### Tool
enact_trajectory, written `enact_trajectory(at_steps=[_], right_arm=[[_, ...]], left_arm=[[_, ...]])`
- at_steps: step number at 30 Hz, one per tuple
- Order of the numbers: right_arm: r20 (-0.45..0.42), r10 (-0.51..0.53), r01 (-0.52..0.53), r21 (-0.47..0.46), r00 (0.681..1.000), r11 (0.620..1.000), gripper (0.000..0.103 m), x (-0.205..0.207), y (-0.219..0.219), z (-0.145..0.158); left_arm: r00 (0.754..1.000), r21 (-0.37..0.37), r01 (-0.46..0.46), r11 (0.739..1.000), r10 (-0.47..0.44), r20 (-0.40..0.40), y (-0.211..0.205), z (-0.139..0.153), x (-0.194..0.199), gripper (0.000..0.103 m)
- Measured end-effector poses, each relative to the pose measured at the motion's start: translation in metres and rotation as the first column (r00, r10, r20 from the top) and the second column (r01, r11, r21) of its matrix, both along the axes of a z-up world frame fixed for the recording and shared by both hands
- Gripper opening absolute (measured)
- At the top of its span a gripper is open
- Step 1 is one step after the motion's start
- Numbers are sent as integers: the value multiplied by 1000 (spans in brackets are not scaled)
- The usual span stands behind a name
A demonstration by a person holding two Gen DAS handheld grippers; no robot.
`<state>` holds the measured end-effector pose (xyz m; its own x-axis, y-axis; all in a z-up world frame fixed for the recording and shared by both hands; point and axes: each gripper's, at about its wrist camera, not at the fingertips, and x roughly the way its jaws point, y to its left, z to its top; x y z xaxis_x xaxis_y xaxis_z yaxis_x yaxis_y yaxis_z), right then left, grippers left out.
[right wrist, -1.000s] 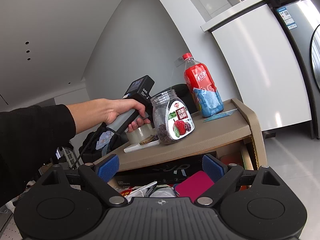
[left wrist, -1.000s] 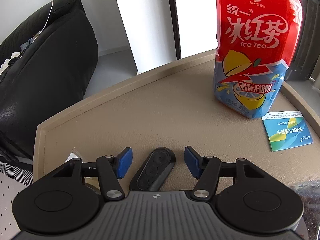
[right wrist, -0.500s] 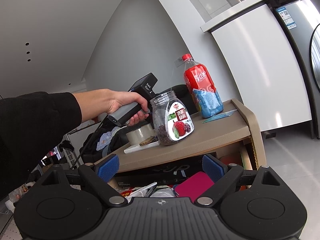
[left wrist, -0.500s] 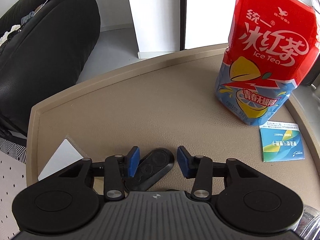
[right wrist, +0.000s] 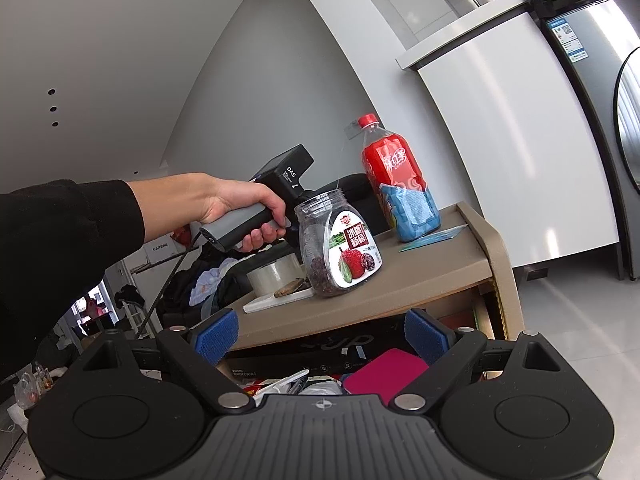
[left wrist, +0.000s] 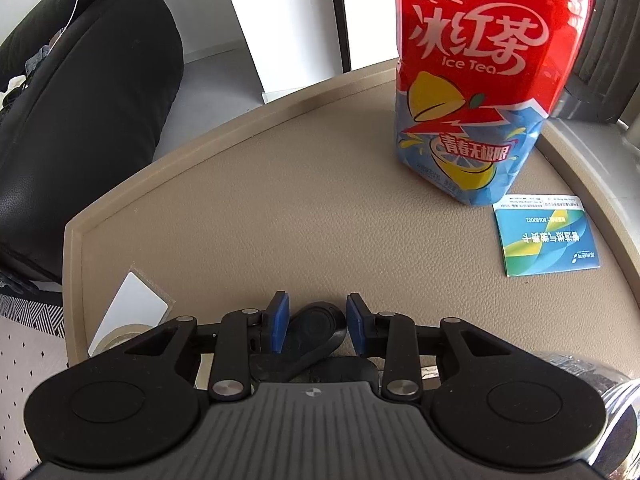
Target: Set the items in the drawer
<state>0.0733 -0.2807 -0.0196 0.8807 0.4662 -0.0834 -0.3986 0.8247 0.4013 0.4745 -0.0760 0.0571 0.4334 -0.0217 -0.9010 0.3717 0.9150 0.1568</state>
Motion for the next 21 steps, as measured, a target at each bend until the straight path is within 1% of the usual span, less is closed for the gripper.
enact_trajectory(at_steps=[3,6,7,9,13,16,21], right_arm=[[-2,0,0,4,1000,1000,93,1,0,0],[-6,2,-2,6,1000,1000,93,1,0,0],[-6,2,-2,7,1000,1000,93,0,0,0],[-5,1,-1,2,1000,1000,93,0,0,0],[-1,-2,2,5,1000,1000,93,-1,-1,1],[-7,-3,3,3,1000,1000,93,1,0,0],[-7,-3,3,-2,1000,1000,93,0,1,-1]], left_arm=[[1000,7,5,1000,-5,-4,-1,0,-5,36],[1000,16,-21,1000,21,2,3,-2,-8,47],[999,15,-32,999,32,14,5,-2,-10,53],[999,3,-44,999,44,22,10,-3,-11,54],[998,17,-63,998,63,32,20,-3,-14,55],[997,9,-68,998,67,38,26,-3,-17,57],[995,-5,-90,996,90,52,36,-7,-16,57]])
